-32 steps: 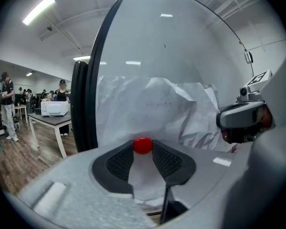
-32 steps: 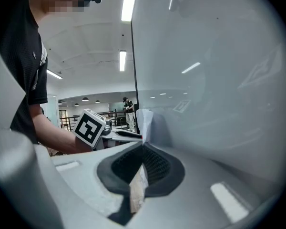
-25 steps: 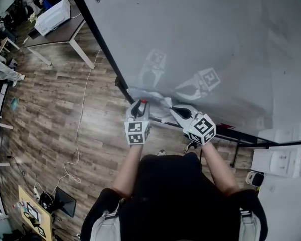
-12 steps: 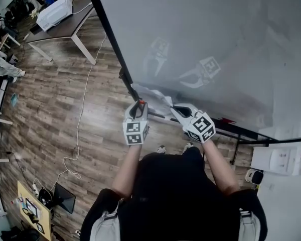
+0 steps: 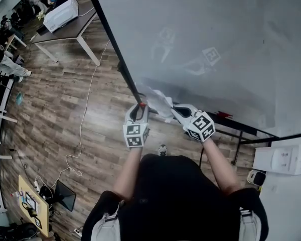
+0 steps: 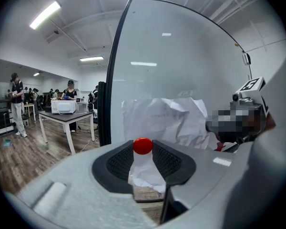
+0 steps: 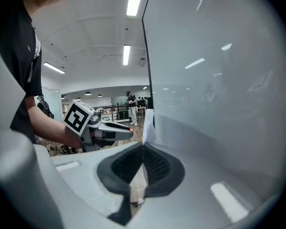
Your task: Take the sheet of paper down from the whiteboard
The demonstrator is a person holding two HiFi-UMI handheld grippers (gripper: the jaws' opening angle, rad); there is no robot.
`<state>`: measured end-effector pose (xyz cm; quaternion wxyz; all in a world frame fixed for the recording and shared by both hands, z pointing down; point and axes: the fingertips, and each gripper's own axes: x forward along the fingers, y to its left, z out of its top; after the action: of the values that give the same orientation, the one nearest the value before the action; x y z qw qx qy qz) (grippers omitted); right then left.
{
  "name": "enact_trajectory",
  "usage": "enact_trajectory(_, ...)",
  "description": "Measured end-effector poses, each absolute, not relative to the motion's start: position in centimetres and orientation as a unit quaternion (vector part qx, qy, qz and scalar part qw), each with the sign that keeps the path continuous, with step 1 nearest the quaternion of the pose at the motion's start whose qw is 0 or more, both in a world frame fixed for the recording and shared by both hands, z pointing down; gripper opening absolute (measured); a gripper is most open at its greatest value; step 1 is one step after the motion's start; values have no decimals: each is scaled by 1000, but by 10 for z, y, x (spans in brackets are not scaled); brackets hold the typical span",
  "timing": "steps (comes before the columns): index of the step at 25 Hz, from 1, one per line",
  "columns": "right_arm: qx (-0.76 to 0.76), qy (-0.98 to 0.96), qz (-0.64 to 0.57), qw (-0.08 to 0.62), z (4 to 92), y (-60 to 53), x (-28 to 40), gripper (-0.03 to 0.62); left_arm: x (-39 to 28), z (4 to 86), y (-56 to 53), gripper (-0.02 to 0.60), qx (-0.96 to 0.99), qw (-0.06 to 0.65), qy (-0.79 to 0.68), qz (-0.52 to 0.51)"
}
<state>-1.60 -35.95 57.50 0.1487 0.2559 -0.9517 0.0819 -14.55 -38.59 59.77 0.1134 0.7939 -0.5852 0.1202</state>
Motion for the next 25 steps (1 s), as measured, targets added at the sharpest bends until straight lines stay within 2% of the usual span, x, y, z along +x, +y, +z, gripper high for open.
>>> enact_trajectory(13,232,-955,81,169,573,-260,26,3,-100,589,-271,133,782,130,-599,111)
enact_trajectory(25,224,-958,79,163,571,-211,41,3,-86,589,-222,133,777,126,-606,115)
